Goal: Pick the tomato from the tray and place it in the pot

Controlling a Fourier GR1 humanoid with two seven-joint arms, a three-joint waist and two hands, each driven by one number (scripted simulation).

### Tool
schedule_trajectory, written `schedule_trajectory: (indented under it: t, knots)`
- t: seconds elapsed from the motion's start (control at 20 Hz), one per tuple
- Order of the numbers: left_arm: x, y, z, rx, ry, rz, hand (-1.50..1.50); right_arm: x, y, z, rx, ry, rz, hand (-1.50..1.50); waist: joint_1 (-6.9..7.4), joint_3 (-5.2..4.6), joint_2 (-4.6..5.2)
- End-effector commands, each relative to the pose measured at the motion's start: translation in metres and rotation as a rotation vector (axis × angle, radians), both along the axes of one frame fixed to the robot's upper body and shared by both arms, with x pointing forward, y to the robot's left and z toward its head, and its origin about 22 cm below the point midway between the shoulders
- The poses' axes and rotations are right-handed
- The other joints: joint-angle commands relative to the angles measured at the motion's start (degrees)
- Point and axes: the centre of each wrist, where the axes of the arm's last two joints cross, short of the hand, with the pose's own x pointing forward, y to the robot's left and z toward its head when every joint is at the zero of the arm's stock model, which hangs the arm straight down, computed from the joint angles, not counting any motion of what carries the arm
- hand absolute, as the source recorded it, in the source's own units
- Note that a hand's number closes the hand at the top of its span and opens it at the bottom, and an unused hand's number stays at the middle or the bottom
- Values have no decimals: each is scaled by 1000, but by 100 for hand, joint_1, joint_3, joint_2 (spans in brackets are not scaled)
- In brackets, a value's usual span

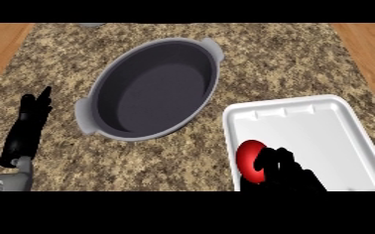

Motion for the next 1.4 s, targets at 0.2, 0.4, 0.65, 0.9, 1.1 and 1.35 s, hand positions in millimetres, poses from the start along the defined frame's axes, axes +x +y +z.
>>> schedule_trajectory:
  t: [0.2,0.4,0.65,0.9,1.1,1.35]
  knots:
    - [9,-9,9,-13,-14,-50,0,-14,23,43,269,49,-18,150,264,14,111]
    - [15,-15,10,-9,-16,-70,0,1,20,52,321,65,-27,150,332,10,177]
    - [18,-17,17,4,-37,-83,0,24,17,65,391,94,-42,150,489,13,193]
    - [20,-24,10,8,-21,-104,0,55,18,66,421,196,-66,150,562,12,236]
    - [23,-27,9,-11,-32,-110,0,82,22,63,462,288,-72,150,652,13,246]
    - [24,-35,8,-13,-31,-139,0,114,12,60,663,335,-86,-150,714,33,271]
